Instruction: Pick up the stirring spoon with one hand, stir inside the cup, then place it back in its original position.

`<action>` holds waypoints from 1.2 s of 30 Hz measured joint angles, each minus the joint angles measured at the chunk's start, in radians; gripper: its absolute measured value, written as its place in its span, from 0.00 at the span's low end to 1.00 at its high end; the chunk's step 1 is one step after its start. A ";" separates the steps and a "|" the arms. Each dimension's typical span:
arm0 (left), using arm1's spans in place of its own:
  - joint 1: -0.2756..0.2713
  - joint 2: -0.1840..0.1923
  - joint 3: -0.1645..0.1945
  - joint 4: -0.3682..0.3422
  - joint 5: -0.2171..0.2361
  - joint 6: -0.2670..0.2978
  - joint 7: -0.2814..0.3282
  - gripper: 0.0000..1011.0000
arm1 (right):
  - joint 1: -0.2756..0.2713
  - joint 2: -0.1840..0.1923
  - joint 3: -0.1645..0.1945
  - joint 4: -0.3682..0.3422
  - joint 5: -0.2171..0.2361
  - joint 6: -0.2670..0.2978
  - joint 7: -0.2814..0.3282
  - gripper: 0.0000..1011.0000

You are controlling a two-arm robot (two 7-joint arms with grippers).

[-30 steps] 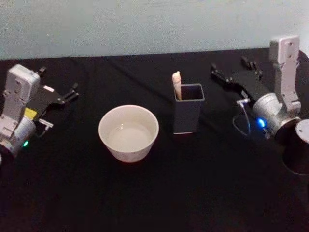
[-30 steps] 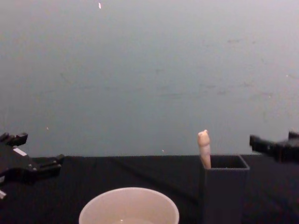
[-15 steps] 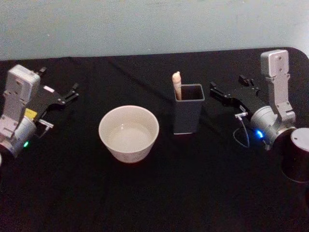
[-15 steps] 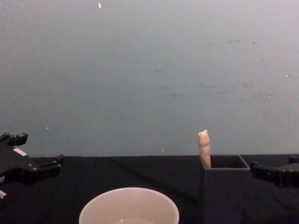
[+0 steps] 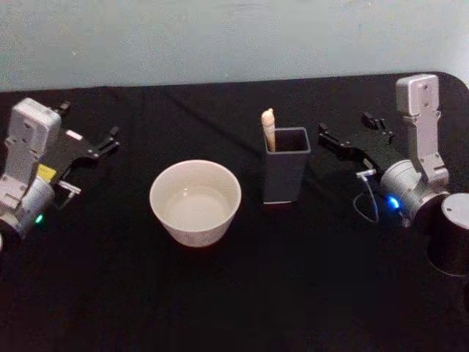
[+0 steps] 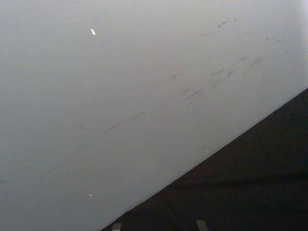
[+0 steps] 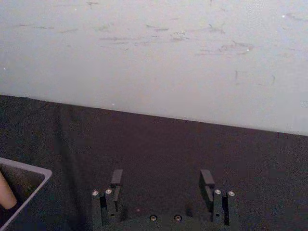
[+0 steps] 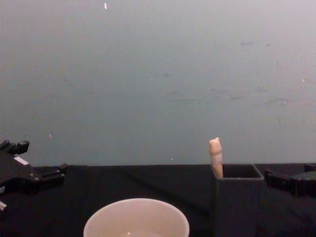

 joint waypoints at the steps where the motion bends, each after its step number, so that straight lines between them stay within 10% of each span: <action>1: 0.000 0.000 0.000 0.000 0.000 0.000 0.000 0.99 | 0.000 0.000 0.000 0.000 0.000 0.000 0.000 0.99; 36: 0.000 0.000 0.000 0.000 0.000 0.000 0.000 0.99 | 0.000 0.000 0.000 -0.002 0.002 -0.001 0.000 0.99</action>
